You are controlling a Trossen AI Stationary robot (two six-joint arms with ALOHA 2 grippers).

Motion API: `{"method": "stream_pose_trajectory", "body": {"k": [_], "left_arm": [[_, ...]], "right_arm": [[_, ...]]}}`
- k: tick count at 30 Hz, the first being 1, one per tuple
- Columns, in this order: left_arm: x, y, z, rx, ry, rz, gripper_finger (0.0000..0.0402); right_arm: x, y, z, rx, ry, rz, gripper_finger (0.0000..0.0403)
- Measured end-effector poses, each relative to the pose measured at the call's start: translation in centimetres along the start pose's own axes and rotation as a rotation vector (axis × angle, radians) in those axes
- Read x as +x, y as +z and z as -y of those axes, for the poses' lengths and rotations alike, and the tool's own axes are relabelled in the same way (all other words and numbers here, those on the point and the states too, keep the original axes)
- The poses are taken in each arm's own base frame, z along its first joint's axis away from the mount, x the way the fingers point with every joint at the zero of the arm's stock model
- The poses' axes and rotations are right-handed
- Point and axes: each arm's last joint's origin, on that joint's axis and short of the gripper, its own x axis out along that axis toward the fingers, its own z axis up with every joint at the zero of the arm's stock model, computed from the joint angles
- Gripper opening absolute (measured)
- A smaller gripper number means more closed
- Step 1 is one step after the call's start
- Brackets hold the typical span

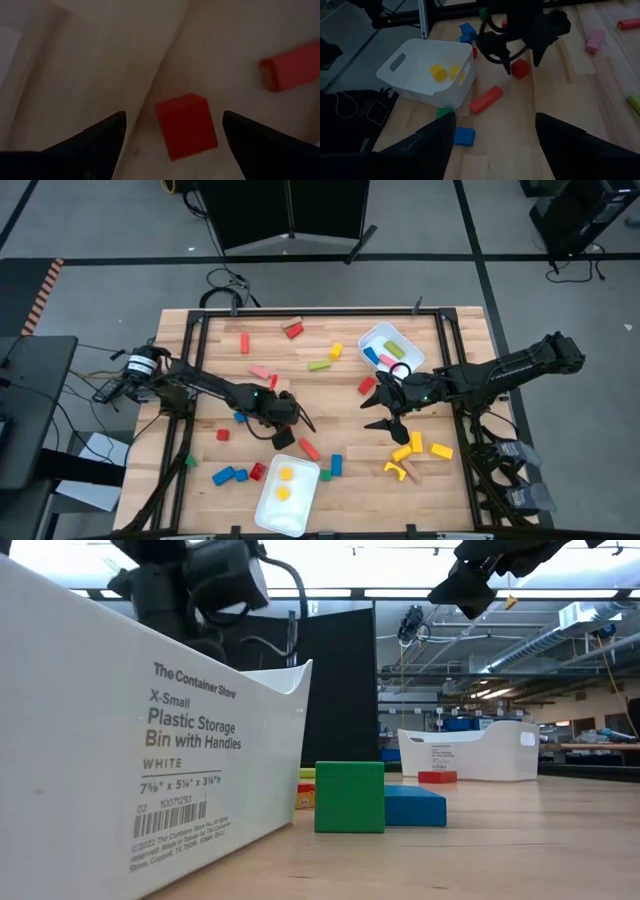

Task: Sort blocks by size
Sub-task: Put the red square block into the bottom white bin

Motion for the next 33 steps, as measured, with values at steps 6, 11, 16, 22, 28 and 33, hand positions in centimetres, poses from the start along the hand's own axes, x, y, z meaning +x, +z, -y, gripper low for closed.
{"method": "stream_pose_trajectory", "body": {"k": [6, 11, 16, 22, 28, 33], "left_arm": [[0.9, 0.0, 0.0, -0.021, 0.03, -0.008, 0.031], [0.9, 0.0, -0.1, -0.025, 0.053, 0.0, 0.0224], [0.9, 0.1, -0.1, 0.004, 0.047, 0.009, 0.0136], [0.4, 0.3, 0.0, 0.061, 0.051, 0.036, 0.0136], [-5.6, 1.7, 1.3, 0.19, -0.073, 0.235, 0.0136], [-11.6, 1.2, 4.4, 0.445, -0.362, 0.413, 0.0136]], "right_arm": [[0.0, 0.0, 0.0, -0.001, 0.0, 0.0, 0.0285], [0.0, 0.0, 0.0, -0.002, -0.002, 0.0, 0.0285], [0.0, 0.0, 0.0, -0.002, -0.003, 0.001, 0.0285], [0.0, 0.0, 0.0, -0.002, -0.003, 0.001, 0.0285], [0.0, 0.0, 0.0, -0.002, -0.003, 0.004, 0.0285], [0.0, 0.1, 0.0, -0.012, -0.002, 0.009, 0.0285]]}}
